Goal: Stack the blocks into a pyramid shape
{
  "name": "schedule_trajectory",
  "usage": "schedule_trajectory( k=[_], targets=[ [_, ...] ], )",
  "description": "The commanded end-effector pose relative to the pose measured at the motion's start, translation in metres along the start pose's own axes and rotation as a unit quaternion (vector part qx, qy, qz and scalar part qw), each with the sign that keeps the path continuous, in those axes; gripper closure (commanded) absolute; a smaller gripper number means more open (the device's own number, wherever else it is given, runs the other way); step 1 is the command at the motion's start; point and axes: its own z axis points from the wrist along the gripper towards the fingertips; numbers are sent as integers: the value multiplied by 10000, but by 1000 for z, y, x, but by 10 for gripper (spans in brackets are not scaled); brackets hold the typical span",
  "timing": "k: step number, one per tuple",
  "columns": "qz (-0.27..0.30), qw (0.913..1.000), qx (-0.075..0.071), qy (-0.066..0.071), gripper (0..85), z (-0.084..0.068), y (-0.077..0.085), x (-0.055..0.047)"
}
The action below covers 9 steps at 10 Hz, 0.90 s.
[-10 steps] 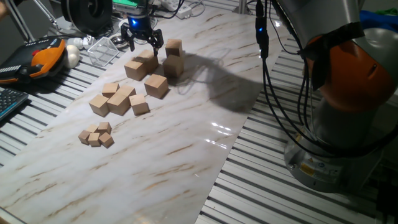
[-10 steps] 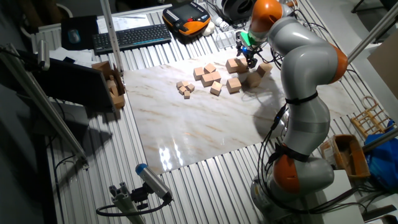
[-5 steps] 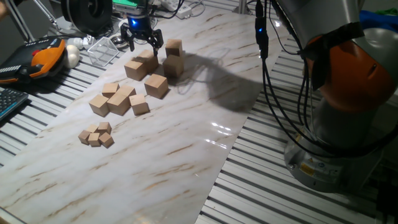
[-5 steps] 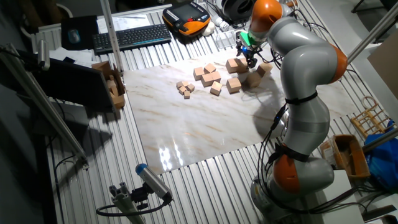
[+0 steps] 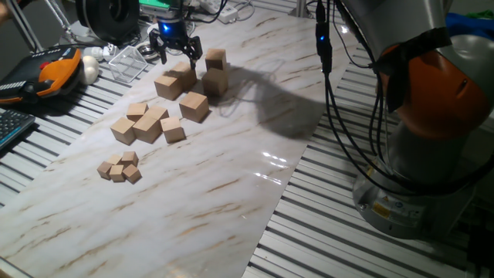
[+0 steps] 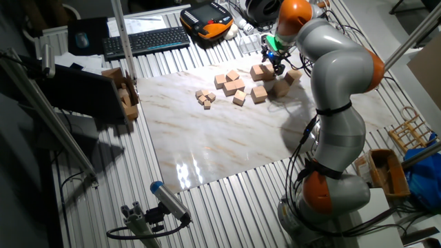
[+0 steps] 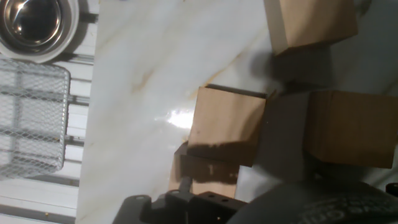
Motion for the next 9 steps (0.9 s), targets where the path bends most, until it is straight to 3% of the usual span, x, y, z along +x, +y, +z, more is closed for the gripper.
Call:
schedule_trajectory(
  k=[1, 6, 8, 9],
  targets=[
    [47, 10000, 7, 5, 0, 0, 0, 0],
    [340, 9988, 351, -41, 0, 0, 4, 1],
    [424, 9984, 358, -43, 0, 3, 12, 0],
    [546, 9980, 323, 71, 0, 3, 15, 3]
  ],
)
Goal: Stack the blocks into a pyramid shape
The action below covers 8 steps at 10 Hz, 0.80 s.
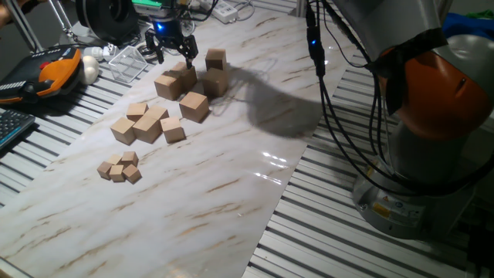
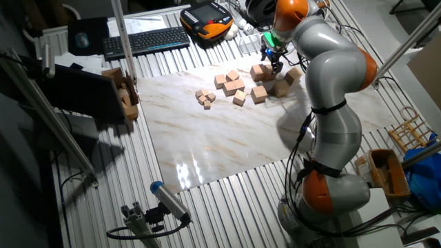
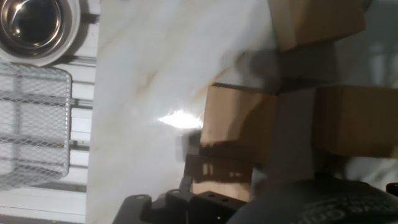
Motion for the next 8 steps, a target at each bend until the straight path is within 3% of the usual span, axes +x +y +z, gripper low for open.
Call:
schedule_trajectory(
  k=[1, 3, 8],
  targets=[
    [33, 10000, -28, -6, 0, 1, 1, 2],
    [101, 9999, -78, -41, 0, 11, 7, 9],
    [141, 9998, -137, 8, 0, 27, 13, 11]
  ],
)
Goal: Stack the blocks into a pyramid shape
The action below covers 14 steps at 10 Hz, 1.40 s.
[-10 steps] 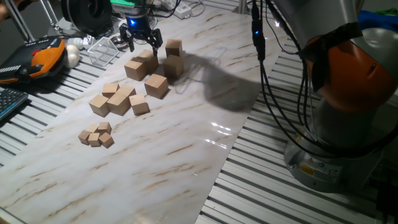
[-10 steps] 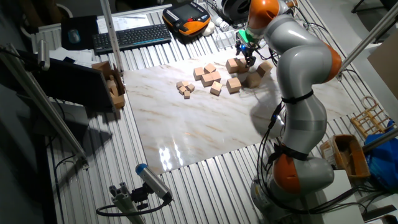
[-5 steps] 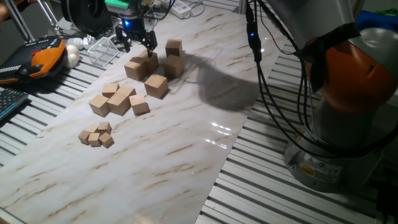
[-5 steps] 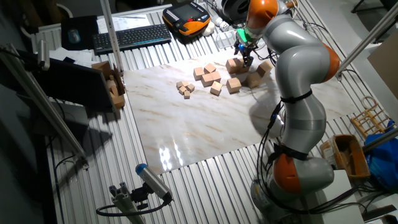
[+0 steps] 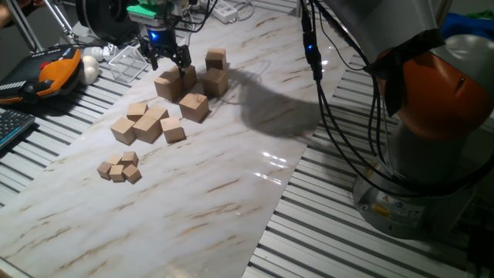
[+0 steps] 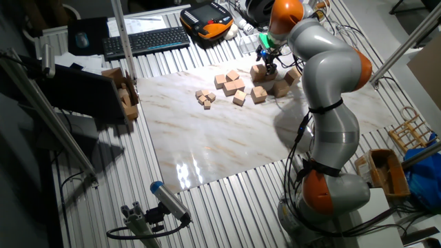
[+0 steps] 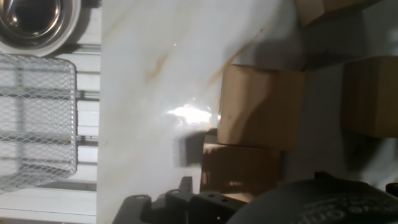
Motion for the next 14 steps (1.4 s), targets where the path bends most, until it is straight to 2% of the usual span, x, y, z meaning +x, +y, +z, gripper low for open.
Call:
schedule_trajectory(
  k=[1, 7, 14],
  targets=[
    [1, 10000, -8, 1, 0, 2, 0, 0],
    [-13, 10000, -9, 16, 0, 11, 6, 3],
    [73, 9999, -32, -85, 0, 18, 10, 4]
  ],
)
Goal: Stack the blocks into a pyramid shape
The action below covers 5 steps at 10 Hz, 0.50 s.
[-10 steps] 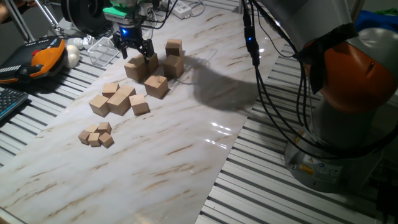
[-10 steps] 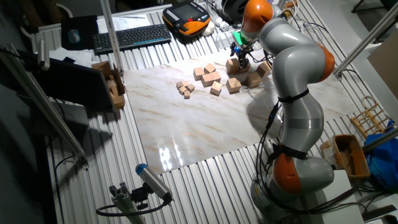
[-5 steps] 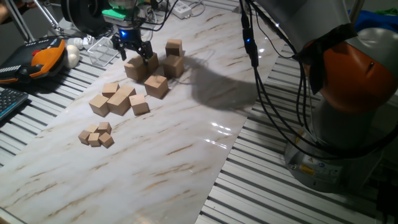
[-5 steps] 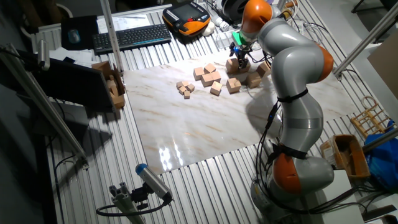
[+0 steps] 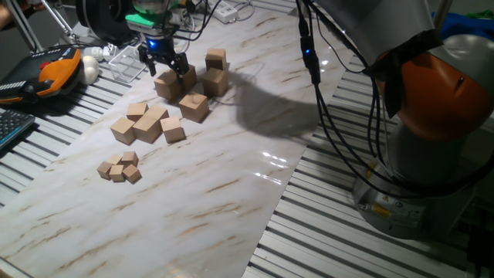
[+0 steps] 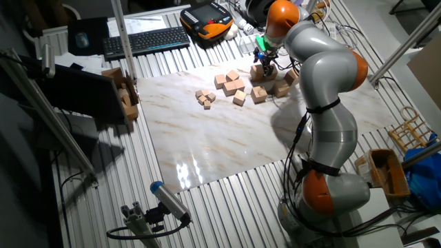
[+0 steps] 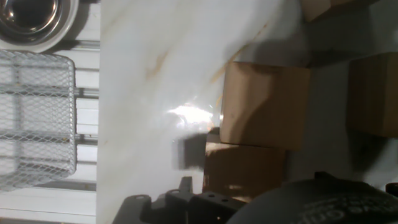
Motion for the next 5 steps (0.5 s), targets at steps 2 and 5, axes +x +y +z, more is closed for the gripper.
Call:
schedule_trajectory(
  k=[2, 5],
  targets=[
    [62, 10000, 1, 59, 0, 5, 0, 0],
    [102, 9999, 0, 89, 170, 8, -1, 0]
  ],
)
